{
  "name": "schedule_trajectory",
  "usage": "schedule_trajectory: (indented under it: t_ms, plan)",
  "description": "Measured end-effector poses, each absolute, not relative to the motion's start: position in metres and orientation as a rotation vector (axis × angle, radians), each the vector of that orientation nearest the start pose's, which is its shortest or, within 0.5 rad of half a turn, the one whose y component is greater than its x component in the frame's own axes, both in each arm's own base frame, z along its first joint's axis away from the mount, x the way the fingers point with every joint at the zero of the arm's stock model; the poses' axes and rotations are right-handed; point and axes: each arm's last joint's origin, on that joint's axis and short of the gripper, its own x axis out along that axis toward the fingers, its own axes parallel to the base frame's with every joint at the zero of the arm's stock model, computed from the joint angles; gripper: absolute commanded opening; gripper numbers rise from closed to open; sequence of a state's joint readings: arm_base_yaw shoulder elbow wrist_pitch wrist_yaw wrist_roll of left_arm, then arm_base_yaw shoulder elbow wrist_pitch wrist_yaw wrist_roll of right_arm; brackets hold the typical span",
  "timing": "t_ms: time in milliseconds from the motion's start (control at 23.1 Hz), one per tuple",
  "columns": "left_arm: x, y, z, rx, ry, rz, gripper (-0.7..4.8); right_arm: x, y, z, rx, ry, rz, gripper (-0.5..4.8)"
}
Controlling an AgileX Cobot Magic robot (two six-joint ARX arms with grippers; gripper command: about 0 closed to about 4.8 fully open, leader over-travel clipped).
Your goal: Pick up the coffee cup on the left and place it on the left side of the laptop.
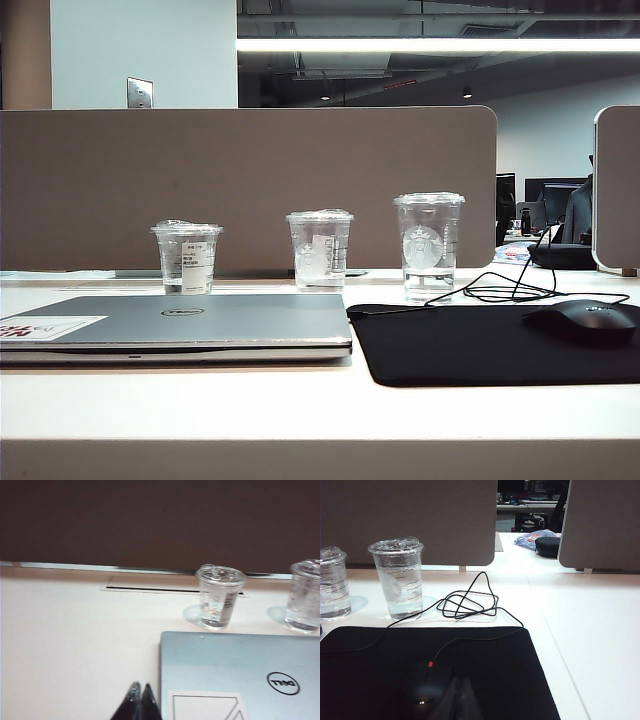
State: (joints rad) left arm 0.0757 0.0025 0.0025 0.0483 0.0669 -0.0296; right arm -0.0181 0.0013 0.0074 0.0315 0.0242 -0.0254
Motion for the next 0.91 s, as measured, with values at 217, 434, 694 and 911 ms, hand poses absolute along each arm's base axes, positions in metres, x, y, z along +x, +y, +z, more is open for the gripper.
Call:
schedule_trajectory:
  t_ms: [217,434,694,911]
  plan:
    - [0.097,0.006,0.169,-0.027,-0.049,0.023,-0.05,0.097,-0.002,0.169,-0.025,-0.037,-0.042,-0.01]
    - [0.096,0.006,0.177,-0.059,-0.067,0.024,-0.05,0.095,-0.002,0.179,0.014,-0.048,-0.04,-0.02]
    - [0.084,0.006,0.225,-0.057,-0.201,0.063,-0.05,0.082,-0.002,0.244,0.023,-0.198,-0.037,-0.02]
    - [0.1,0.007,0.253,-0.06,-0.12,0.048,-0.05,0.09,0.0,0.29,0.017,-0.195,0.033,-0.03]
